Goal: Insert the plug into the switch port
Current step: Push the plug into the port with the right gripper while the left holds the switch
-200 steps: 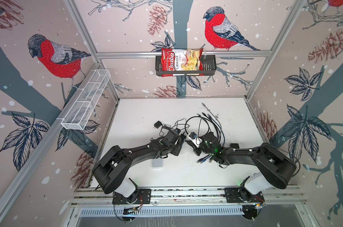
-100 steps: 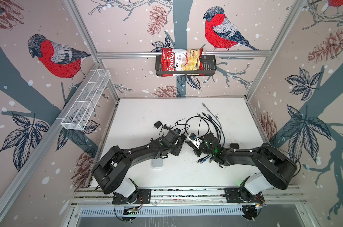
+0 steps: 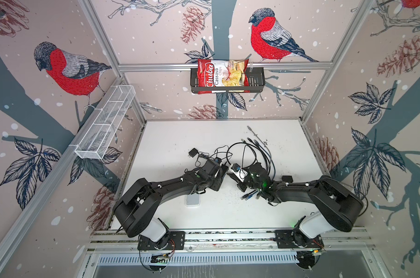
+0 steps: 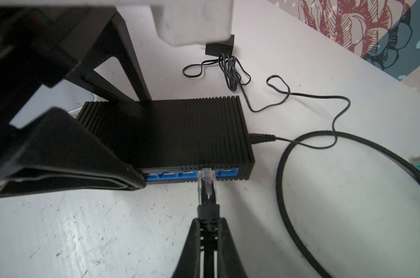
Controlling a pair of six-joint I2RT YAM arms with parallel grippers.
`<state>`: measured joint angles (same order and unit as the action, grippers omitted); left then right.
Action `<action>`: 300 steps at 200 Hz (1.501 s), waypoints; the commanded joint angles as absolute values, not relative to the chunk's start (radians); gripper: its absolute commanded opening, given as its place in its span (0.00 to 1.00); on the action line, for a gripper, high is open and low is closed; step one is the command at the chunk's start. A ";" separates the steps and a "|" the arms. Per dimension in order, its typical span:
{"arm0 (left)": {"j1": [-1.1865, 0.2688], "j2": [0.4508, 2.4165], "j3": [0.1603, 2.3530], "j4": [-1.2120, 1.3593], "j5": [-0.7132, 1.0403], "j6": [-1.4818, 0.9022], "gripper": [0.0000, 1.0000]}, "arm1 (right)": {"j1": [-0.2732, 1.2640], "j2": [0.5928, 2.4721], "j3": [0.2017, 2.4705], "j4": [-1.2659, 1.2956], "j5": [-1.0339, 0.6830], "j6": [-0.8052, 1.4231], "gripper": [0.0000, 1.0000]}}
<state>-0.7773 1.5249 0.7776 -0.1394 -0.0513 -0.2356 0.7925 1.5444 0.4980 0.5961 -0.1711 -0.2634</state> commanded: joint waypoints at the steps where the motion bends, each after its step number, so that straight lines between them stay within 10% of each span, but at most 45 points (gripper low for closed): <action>1: -0.784 1.528 0.784 -0.095 -0.015 -0.215 0.39 | 0.795 1.556 0.517 0.612 -0.164 -0.277 0.00; 300: -0.864 1.534 0.798 -0.007 0.141 -0.211 0.37 | 0.811 1.579 0.494 0.837 -0.163 -0.231 0.00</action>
<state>-0.8249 1.5391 0.7860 -0.1314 -0.0807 -0.2592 0.8013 1.5829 0.4870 0.6464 -0.1509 -0.2581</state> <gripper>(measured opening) 0.681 0.107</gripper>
